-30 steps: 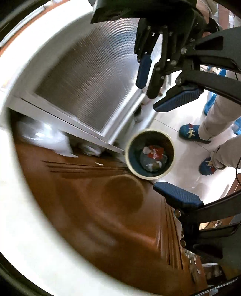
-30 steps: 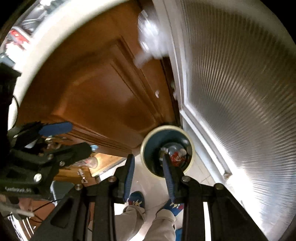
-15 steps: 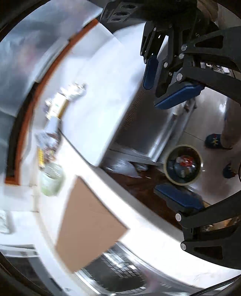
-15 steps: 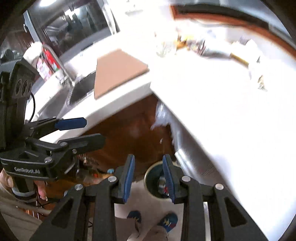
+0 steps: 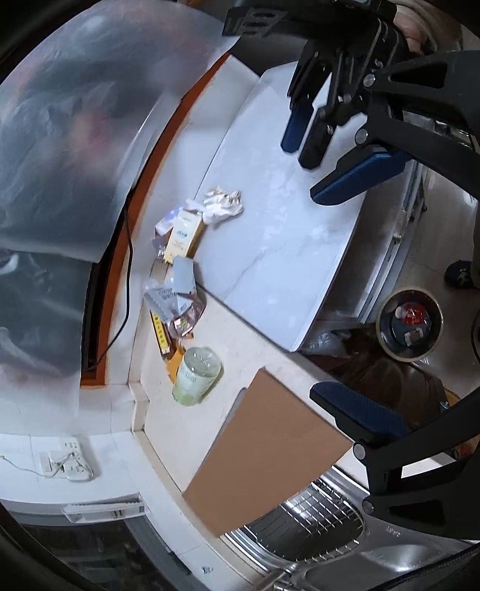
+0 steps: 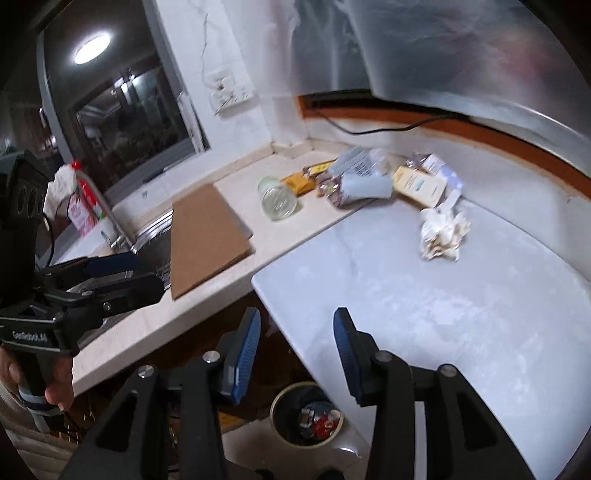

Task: Collect trash
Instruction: 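Raise both tools back toward the table, then grasp the crumpled tissue with the right gripper while the left grasps the green bottle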

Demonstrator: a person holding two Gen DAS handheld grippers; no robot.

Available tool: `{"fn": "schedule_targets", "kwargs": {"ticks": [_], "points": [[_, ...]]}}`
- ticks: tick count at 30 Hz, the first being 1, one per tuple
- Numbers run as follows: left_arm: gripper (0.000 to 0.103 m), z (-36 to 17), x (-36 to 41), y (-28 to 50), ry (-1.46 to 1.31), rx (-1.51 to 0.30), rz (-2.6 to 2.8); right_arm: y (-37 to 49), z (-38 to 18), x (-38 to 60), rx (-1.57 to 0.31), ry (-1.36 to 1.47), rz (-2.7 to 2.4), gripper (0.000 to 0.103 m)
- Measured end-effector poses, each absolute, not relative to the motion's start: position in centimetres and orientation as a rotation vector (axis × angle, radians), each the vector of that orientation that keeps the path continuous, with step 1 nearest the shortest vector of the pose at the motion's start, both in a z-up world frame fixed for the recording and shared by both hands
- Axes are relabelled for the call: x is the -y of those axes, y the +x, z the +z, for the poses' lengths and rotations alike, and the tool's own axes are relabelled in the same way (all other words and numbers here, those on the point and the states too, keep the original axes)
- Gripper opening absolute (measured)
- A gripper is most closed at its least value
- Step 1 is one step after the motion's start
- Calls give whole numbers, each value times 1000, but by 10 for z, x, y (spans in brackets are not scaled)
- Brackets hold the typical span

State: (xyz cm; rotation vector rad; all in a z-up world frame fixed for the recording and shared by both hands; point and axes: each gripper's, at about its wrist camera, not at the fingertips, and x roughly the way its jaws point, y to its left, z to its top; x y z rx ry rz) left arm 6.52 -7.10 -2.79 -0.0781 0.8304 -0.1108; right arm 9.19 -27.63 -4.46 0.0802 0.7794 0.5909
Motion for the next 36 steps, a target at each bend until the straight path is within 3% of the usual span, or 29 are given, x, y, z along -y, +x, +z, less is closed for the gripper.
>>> {"fn": "schedule_targets", "kwargs": {"ticks": [7,9,10,20,25,36], "points": [[95,-22,67,89,-72,-832,-57,129,-34,298,-804,131,543,45],[95,-22,65,95,-65,-829,-56,149,-34,305,-825,156,509,58],[95,-21,63,101,-55,-830,-60,160,-35,309,-840,176,492,59],[95,-38,36,178,-43,-903,-110,262,-67,332,-936,236,295,60],[95,-48,14,231,-68,-942,-121,307,-92,330,-990,210,190,66],[95,-89,-35,345,-227,-1031,-33,349,-136,311,-1056,158,114,67]]}}
